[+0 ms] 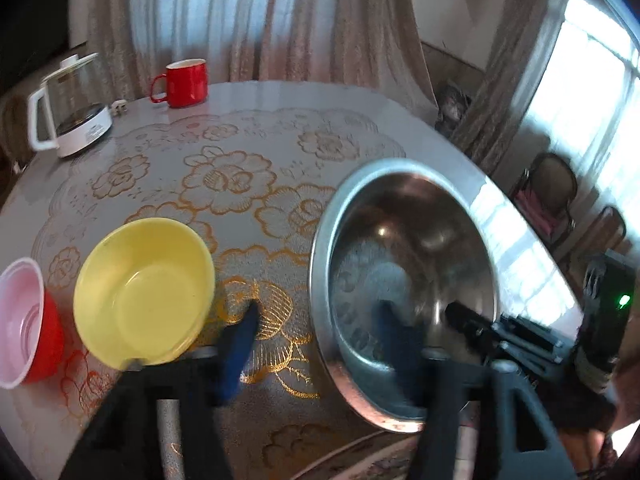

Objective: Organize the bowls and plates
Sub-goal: 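Close both grippers on the steel bowl rim, then lift the steel bowl with both grippers and carry it beside the plate stack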

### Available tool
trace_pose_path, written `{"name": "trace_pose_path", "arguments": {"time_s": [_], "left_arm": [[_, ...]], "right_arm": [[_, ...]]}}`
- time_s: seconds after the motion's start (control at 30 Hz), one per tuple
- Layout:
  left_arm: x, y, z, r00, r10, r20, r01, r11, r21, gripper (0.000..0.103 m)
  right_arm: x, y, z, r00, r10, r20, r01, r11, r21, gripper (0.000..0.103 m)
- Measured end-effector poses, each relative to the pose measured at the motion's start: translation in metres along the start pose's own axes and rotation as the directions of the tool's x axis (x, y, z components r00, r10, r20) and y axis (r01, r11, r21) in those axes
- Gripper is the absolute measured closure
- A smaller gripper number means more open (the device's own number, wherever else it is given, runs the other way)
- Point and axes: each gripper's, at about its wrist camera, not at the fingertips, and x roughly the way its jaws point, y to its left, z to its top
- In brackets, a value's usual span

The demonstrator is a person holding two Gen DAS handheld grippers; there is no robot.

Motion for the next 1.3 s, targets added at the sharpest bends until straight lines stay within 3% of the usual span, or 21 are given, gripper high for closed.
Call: {"name": "trace_pose_path", "arguments": {"time_s": [0.1, 0.17, 0.3, 0.37, 0.57, 0.83, 1.3], "left_arm": [[0.000, -0.003, -0.003, 1.000, 0.026, 0.012, -0.027, 0.999, 0.029, 0.082], [-0.002, -0.005, -0.006, 0.999, 0.048, 0.019, -0.048, 0.998, 0.048, 0.086], [-0.002, 0.000, -0.012, 0.999, 0.054, 0.000, -0.054, 0.998, 0.041, 0.086], [-0.006, 0.002, -0.016, 0.999, 0.049, 0.011, -0.049, 0.998, 0.036, 0.086], [-0.008, 0.007, -0.019, 1.000, 0.008, 0.012, -0.007, 1.000, -0.005, 0.085], [-0.033, 0.002, -0.019, 0.996, -0.037, 0.079, 0.039, 0.999, -0.020, 0.085], [-0.105, 0.002, -0.043, 0.970, -0.121, 0.213, 0.135, 0.989, -0.055, 0.084]], "right_arm": [[0.000, -0.001, 0.000, 1.000, 0.005, -0.001, -0.005, 1.000, 0.006, 0.084], [-0.004, 0.002, -0.001, 1.000, 0.007, 0.017, -0.007, 1.000, -0.009, 0.084], [-0.012, 0.004, -0.003, 0.998, 0.001, 0.060, -0.001, 1.000, -0.014, 0.085], [-0.013, 0.001, -0.004, 0.998, 0.027, 0.050, -0.028, 0.999, 0.020, 0.085], [-0.019, 0.006, -0.005, 0.999, 0.010, 0.048, -0.010, 1.000, 0.005, 0.085], [-0.036, 0.011, -0.001, 0.997, -0.001, 0.083, 0.002, 1.000, -0.016, 0.085], [-0.081, 0.030, -0.005, 0.990, 0.034, 0.134, -0.027, 0.998, -0.050, 0.085]]}}
